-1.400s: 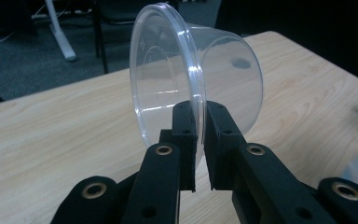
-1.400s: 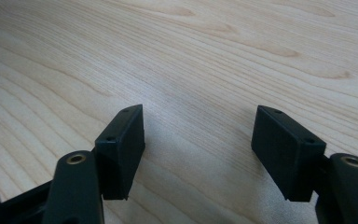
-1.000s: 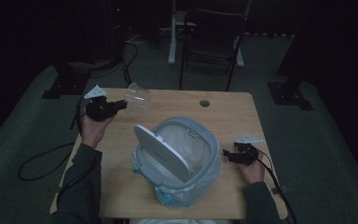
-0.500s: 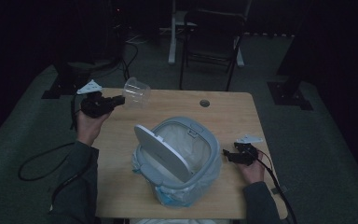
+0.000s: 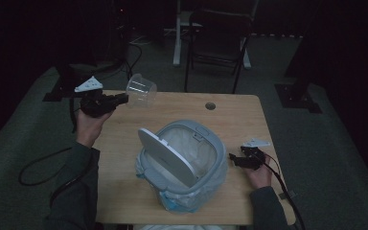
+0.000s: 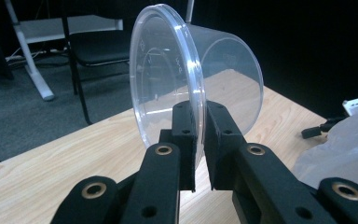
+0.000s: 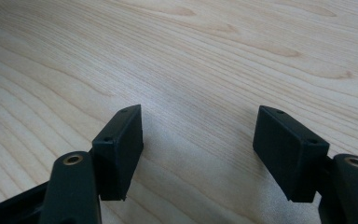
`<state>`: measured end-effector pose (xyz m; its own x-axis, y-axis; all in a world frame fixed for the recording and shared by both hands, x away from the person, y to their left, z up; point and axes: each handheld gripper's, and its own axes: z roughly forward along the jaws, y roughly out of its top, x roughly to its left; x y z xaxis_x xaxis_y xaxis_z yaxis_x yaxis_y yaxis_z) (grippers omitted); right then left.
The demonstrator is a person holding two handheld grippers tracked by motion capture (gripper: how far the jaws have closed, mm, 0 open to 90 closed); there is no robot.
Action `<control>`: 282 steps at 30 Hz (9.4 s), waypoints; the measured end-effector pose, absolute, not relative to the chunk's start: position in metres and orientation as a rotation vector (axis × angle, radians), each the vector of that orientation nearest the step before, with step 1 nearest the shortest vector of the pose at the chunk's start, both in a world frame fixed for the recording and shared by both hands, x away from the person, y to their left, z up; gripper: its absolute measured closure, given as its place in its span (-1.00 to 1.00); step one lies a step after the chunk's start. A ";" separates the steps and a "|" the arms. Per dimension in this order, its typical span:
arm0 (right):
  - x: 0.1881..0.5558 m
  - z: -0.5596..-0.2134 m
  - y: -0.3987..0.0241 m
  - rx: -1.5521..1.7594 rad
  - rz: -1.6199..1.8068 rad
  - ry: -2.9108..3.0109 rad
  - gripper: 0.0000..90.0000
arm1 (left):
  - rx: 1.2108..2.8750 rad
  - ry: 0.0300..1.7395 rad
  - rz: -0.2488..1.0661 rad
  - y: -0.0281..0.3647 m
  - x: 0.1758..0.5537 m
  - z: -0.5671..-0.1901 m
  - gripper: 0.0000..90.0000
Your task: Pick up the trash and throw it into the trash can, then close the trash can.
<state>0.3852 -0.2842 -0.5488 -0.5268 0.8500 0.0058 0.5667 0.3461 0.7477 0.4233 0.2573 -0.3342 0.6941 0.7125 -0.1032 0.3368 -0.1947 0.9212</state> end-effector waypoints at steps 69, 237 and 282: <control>0.385 -0.549 -0.284 1.245 1.006 2.230 -0.29 | 1.805 0.503 0.311 0.221 0.381 -0.250 0.87; 0.386 -0.549 -0.283 1.245 1.005 2.232 -0.32 | 1.672 0.389 0.146 0.236 0.337 -0.256 0.18; 0.385 -0.549 -0.282 1.247 1.004 2.232 -0.33 | 1.780 0.235 0.071 0.234 0.289 -0.283 0.92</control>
